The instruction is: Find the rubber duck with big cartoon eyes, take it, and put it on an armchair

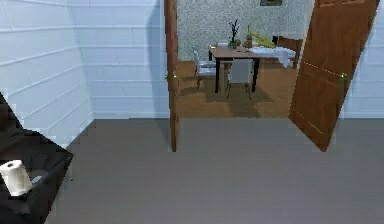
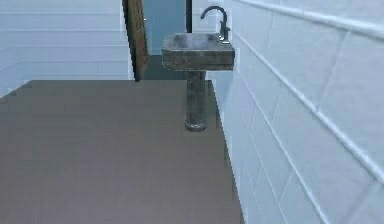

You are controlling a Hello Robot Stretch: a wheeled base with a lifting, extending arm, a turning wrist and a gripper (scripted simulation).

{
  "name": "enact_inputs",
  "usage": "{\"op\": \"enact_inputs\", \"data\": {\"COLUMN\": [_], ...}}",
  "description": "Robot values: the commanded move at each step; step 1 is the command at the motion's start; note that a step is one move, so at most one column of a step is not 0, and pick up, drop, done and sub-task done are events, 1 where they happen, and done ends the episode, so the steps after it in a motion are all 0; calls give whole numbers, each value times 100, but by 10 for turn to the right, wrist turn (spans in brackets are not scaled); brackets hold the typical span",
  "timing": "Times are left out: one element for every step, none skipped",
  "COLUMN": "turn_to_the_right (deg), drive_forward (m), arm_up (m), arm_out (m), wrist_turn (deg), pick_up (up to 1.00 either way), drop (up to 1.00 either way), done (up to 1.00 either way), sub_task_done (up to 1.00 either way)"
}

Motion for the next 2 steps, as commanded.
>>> {"op": "enact_inputs", "data": {"turn_to_the_right": [0, 450], "drive_forward": [5, 0], "arm_up": [0, 0], "arm_out": [0, 0], "wrist_turn": [0, 0], "pick_up": [0, 0], "drop": [0, 0], "done": [0, 0], "sub_task_done": [0, 0]}}
